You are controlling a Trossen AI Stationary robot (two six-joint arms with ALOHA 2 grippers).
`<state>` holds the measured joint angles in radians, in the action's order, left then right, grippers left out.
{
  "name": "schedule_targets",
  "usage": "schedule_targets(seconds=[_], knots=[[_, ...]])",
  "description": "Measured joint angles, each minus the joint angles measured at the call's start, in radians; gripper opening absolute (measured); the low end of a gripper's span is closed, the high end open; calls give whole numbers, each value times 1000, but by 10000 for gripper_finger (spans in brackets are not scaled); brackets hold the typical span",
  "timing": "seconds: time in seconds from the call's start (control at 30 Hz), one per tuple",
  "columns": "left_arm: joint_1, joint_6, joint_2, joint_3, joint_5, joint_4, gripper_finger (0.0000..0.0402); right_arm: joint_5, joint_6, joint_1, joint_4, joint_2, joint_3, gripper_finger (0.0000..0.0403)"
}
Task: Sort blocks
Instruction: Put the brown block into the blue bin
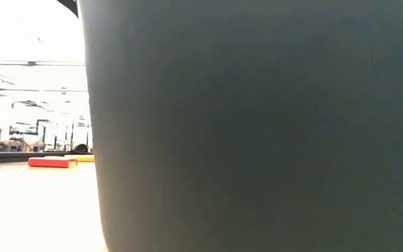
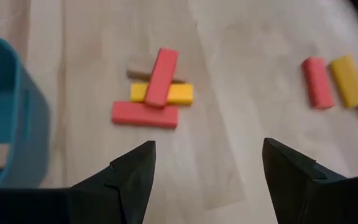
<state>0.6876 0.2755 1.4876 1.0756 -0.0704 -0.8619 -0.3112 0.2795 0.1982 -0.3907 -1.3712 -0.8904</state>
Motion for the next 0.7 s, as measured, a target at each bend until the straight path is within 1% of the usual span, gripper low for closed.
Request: schedule_targets(seconds=[0.07, 0.2, 0.4, 0.43, 0.53, 0.7], knots=[[59, 83, 20, 1, -12, 7, 230, 28, 18, -3, -16, 0, 0, 224], [130, 240, 68, 1, -20, 18, 230, 29, 40, -2, -56, 0, 0, 224], [146, 427, 159, 1, -131, 42, 230, 26, 48, -2, -94, 0, 0, 224], [145, 445, 172, 1, -146, 42, 230, 26, 48, -2, -100, 0, 0, 224], [146, 469, 206, 1, -147, 44, 230, 26, 49, -2, -110, 0, 0, 224], [164, 465, 251, 1, -98, 97, 230, 25, 47, -2, -124, 0, 0, 224]])
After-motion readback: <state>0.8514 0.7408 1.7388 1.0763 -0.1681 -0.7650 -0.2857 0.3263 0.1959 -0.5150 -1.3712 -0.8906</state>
